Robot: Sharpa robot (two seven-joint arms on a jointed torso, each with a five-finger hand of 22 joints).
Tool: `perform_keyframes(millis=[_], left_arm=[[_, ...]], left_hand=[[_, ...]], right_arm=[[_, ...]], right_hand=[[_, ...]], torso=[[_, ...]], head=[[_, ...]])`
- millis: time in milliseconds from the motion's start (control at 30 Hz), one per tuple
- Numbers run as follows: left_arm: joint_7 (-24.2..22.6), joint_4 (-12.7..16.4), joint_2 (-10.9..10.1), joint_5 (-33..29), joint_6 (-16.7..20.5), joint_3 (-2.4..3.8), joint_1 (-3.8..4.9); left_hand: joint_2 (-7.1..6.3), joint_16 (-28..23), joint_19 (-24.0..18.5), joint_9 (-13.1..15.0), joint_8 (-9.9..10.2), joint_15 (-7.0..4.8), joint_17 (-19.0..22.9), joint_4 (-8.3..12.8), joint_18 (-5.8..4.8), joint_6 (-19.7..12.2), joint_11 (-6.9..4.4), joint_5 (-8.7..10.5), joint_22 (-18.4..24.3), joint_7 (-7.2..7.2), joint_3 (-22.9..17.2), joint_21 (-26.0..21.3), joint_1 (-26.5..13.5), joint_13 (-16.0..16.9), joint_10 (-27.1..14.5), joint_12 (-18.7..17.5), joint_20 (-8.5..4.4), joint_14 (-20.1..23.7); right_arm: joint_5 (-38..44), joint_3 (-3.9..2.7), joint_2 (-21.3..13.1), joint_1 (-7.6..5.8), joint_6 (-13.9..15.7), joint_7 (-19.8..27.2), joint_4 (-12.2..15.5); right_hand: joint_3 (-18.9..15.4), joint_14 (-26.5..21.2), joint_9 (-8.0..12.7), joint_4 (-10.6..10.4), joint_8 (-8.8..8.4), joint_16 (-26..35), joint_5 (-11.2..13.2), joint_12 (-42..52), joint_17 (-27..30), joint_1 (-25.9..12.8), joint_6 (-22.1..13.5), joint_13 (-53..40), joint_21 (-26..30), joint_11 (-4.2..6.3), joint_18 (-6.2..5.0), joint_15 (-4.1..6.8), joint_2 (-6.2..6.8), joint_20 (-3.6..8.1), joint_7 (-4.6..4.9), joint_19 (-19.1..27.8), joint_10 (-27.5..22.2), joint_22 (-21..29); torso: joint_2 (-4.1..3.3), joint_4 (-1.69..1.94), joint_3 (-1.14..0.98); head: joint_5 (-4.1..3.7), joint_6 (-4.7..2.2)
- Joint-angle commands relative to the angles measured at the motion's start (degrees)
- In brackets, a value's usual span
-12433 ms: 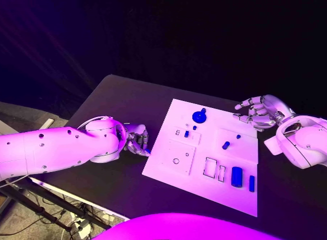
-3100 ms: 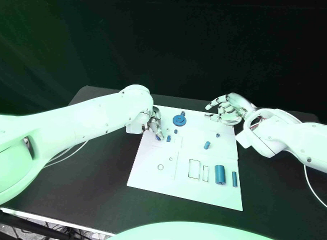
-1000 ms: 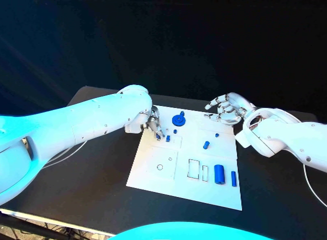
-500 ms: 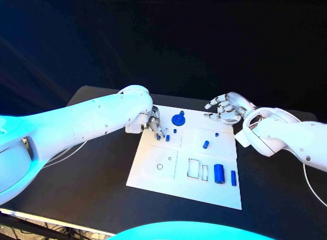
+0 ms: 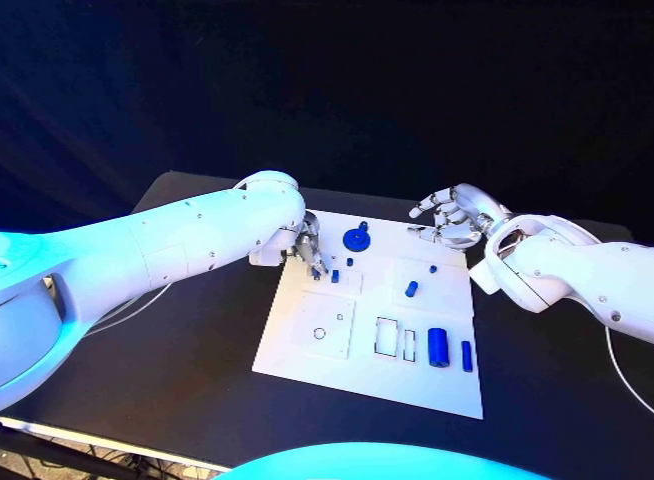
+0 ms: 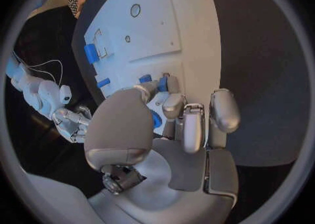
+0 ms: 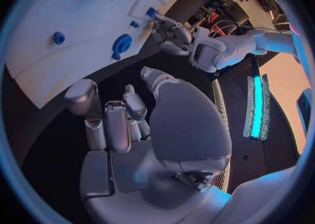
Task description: Assemble the parts on the task board
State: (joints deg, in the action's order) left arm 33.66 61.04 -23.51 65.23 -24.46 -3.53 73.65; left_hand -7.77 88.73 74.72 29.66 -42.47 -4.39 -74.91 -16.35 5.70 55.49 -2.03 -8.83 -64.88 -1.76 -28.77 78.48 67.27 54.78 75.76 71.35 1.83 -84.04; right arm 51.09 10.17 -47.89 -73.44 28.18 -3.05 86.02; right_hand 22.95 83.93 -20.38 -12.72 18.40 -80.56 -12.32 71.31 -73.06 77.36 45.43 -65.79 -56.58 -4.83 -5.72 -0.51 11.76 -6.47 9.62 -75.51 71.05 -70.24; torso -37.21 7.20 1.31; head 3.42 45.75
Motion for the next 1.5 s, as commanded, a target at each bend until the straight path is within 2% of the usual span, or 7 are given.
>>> perform_keyframes(millis=[33, 1500], left_arm=[[-1.14, 0.22, 0.10, 0.91, 0.31, 0.00, 0.01], [-1.37, 0.37, -0.34, 1.10, -0.22, -0.28, -0.23]], left_hand=[[-0.25, -0.16, -0.40, -0.03, 0.38, -0.33, -11.64, -0.08, -0.48, -0.18, 0.12, -0.22, 0.07, -0.11, 0.38, -0.16, -0.49, -0.10, -0.43, -0.28, -0.08, -4.98], [-0.85, -0.39, -0.84, -0.16, 0.64, -0.23, -11.15, -0.21, -0.36, -0.49, 0.29, -0.16, 0.67, -0.31, 1.27, -0.50, -1.03, -0.82, -1.01, -0.88, -0.01, -4.83]], right_arm=[[0.56, -0.01, 0.01, -0.01, -0.62, 0.43, 0.09], [0.56, -0.01, 0.06, -0.01, -0.51, 0.54, -0.01]], right_hand=[[-0.02, 1.89, 0.05, -0.33, 0.39, 0.22, -0.33, 0.18, 0.07, -0.26, -0.27, 0.10, 0.34, 0.18, -0.94, 0.31, 0.30, 0.33, 0.04, -0.11, -0.01, 0.06], [-0.03, 1.89, 0.16, -0.38, 0.54, 0.33, -0.31, 0.14, 0.10, -0.28, -0.37, 0.23, 0.48, 0.18, -0.94, 0.32, 0.39, 0.36, 0.04, -0.18, -0.08, 0.06]], torso=[[-0.03, 0.01, 0.00], [-0.03, -0.02, 0.00]], head=[[0.01, 0.06], [-0.07, 0.47]])
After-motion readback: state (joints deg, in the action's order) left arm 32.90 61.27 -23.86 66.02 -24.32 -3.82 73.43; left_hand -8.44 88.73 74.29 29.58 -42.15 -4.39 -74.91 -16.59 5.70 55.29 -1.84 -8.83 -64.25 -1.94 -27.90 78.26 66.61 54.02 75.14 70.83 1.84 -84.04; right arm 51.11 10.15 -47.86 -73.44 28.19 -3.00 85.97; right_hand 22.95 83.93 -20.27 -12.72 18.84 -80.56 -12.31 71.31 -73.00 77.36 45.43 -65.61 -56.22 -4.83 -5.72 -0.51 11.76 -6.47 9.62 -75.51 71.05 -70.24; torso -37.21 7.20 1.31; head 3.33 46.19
